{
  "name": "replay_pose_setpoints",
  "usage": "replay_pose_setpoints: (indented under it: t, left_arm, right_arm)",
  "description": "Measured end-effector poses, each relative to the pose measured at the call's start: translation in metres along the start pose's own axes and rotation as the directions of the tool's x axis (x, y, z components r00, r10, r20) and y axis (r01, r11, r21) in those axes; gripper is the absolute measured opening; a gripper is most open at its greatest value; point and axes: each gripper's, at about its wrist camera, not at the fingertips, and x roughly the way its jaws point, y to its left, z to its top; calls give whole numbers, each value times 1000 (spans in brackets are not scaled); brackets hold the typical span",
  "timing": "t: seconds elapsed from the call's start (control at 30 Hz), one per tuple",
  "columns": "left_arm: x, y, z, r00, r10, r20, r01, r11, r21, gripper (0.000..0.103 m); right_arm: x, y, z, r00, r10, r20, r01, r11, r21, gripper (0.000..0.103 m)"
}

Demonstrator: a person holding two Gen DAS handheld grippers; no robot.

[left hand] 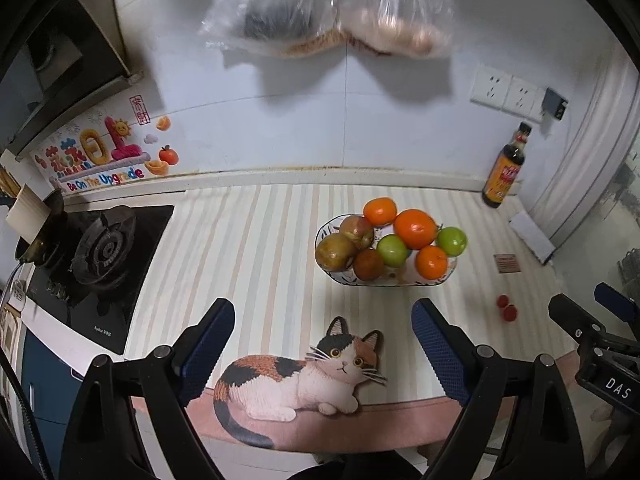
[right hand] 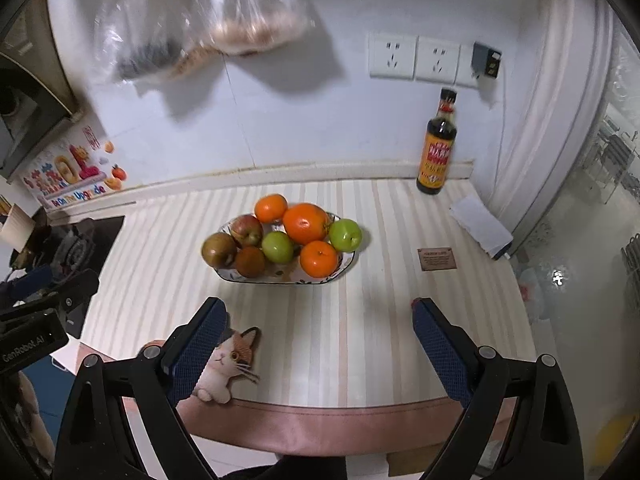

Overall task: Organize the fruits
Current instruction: 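Lift both tools up and away from the plate, then grasp a red cherry tomato with the right tool while the left tool grasps the other tomato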

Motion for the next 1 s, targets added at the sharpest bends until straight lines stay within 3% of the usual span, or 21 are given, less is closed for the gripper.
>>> replay_pose_setpoints:
  t: [0.23, 0.47, 0.9, 1.0]
  left_arm:
    - [-37, 7, -16, 999, -31, 42, 31, 999, -6, 91]
    - [-45, 10, -24, 998, -40, 45, 40, 999, -4, 91]
    - [-29, -1, -15, 1000, -18, 9, 18, 1000, -12, 91]
    - [-11, -15, -7, 999, -20, -29, 21, 1000, 8, 103]
  right_arm:
    - [-46, 14, -16, 999, 2, 43, -2, 1000, -4, 96]
    - [-58, 19, -22, 999, -6, 43, 6, 1000, 1, 99]
    - [-25, 4, -3, 997, 77, 8, -77, 997, 27, 99]
    - [-5, -21, 4, 991, 134, -21, -131, 986, 99, 99]
